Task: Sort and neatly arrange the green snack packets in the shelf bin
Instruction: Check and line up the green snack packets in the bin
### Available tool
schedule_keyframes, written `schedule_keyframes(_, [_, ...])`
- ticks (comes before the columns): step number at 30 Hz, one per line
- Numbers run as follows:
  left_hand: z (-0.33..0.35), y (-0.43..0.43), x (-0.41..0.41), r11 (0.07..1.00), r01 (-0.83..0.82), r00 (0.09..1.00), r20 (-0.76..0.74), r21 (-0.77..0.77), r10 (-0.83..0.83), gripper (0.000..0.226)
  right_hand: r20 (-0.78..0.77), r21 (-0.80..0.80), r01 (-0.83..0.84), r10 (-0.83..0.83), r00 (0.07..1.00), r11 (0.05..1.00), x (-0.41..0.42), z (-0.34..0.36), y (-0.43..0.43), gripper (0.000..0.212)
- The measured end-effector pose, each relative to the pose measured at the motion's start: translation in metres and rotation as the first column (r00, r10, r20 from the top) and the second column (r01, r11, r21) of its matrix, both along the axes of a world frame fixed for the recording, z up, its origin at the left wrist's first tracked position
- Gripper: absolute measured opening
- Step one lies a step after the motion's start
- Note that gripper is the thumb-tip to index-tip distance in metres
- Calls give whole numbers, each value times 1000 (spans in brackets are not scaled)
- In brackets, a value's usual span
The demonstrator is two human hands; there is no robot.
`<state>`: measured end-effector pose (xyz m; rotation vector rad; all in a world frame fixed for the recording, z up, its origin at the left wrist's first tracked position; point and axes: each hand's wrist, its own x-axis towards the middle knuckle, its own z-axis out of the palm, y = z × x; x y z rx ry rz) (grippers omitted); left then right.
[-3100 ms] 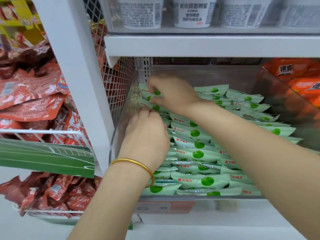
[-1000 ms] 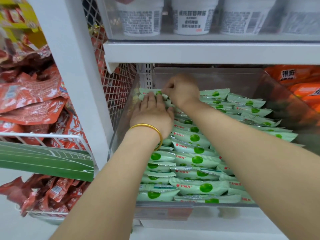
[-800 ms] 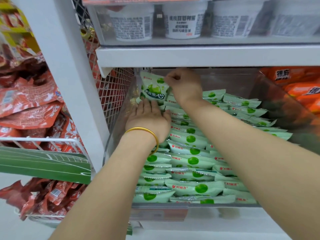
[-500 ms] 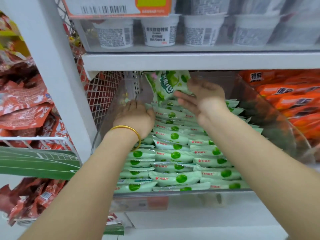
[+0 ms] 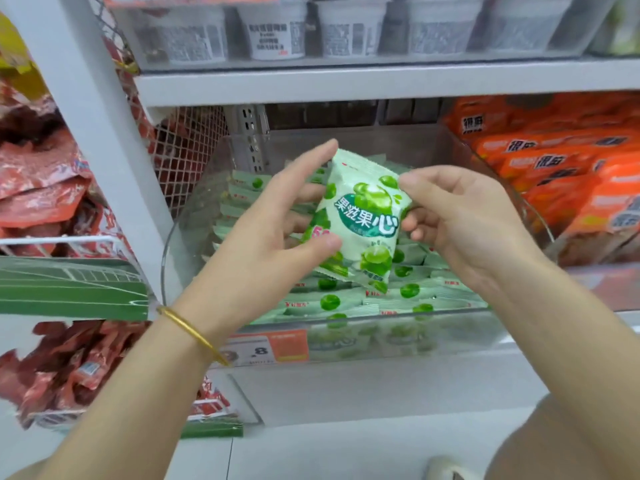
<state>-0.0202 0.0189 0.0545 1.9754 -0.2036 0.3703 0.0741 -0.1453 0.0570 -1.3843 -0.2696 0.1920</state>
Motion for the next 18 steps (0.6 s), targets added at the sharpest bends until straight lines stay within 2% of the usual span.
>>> schedule_keyframes(2, [-2, 2, 1, 997, 14, 1000, 15, -74, -13, 70, -14, 48, -29, 30, 999, 998, 1, -2, 3, 7])
schedule_keyframes(4, [-6, 1, 2, 993, 5, 999, 41, -120, 0, 66, -53, 77, -43, 47, 997, 996, 3, -2, 7, 17])
schedule_keyframes(6, [-8, 0, 3, 982, 13, 999, 49, -190, -4, 65, -40, -27, -42, 41, 998, 999, 5, -2, 9, 29])
schedule_keyframes(8, [-10, 3, 4, 965, 33, 999, 36, -259, -25, 65, 55, -200, -66, 78, 995, 978, 4, -5, 12, 42])
schedule_keyframes(9, [-11, 4, 4, 959, 46, 999, 28, -280, -40, 67, 82, -216, -78, 97, 992, 973, 4, -7, 14, 45])
schedule_keyframes(11, [-13, 5, 5, 952, 81, 997, 10, -295, -82, 73, 91, -156, -91, 106, 990, 984, 3, -9, 16, 47])
schedule_keyframes(15, [-15, 6, 5, 950, 116, 992, -16, -291, -126, 78, 132, -106, -82, 95, 987, 991, 0, -7, 17, 76])
schedule_keyframes(18, [-13, 4, 4, 952, 124, 991, -9, -279, -132, 77, 144, -68, -65, 74, 987, 996, -3, -7, 17, 74])
